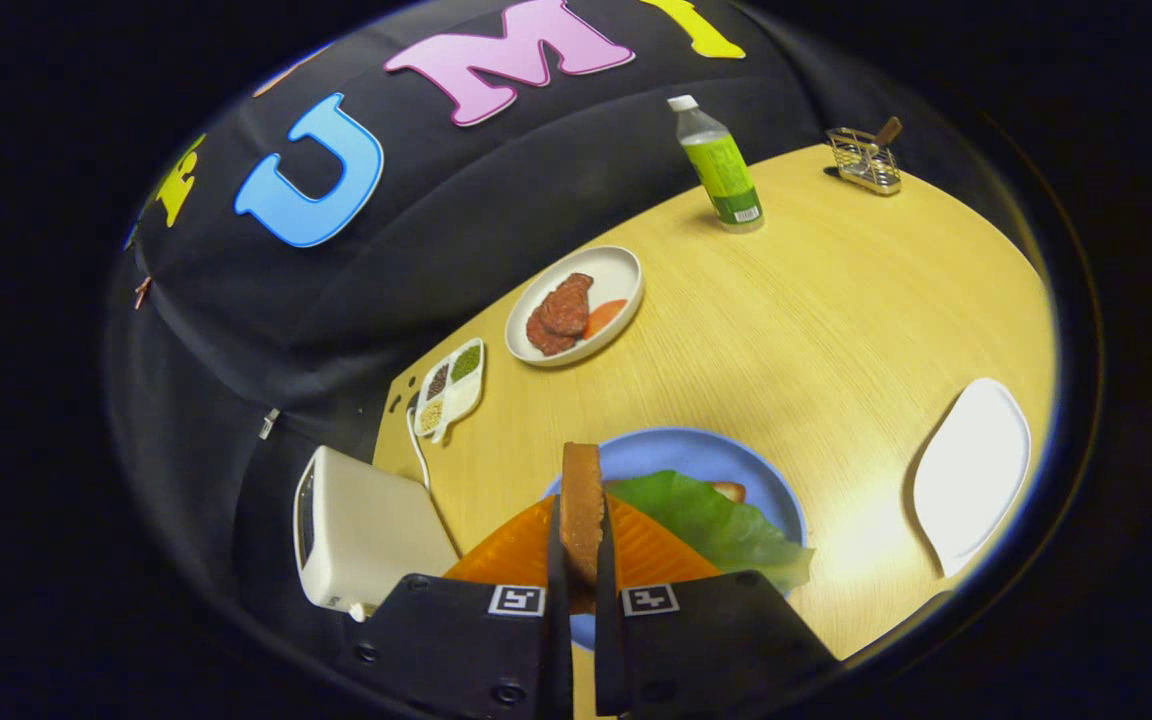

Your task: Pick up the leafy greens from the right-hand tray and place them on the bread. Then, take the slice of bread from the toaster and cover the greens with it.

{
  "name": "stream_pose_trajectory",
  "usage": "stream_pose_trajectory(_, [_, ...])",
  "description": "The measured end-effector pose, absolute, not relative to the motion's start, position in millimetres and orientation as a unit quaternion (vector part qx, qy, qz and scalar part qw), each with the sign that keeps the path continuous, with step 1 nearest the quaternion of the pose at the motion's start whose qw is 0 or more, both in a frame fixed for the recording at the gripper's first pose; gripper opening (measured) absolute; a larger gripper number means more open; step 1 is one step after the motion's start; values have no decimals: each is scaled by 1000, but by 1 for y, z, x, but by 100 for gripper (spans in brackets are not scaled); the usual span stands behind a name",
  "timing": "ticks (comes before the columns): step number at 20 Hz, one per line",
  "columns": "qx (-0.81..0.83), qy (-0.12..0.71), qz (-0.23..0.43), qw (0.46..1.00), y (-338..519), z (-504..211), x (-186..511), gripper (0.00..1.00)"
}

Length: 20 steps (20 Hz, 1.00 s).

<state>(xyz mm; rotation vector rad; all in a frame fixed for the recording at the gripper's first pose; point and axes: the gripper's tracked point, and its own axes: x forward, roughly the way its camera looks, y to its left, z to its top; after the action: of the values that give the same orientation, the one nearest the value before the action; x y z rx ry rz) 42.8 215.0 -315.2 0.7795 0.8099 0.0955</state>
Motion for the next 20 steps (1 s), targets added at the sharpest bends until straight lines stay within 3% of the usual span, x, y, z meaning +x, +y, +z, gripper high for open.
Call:
stream_pose_trajectory(6, [304, 405, 45, 861, 196, -336, 33, 14])
stream_pose_trajectory(9, [281, 427, 41, 858, 189, -345, 22, 37])
stream_pose_trajectory(12, [269, 438, 39, 857, 183, -350, 16, 41])
stream_pose_trajectory(17, [228, 440, 38, 868, 162, -351, 4, 86])
stream_pose_trajectory(20, [202, 412, 44, 888, 145, -335, 11, 96])
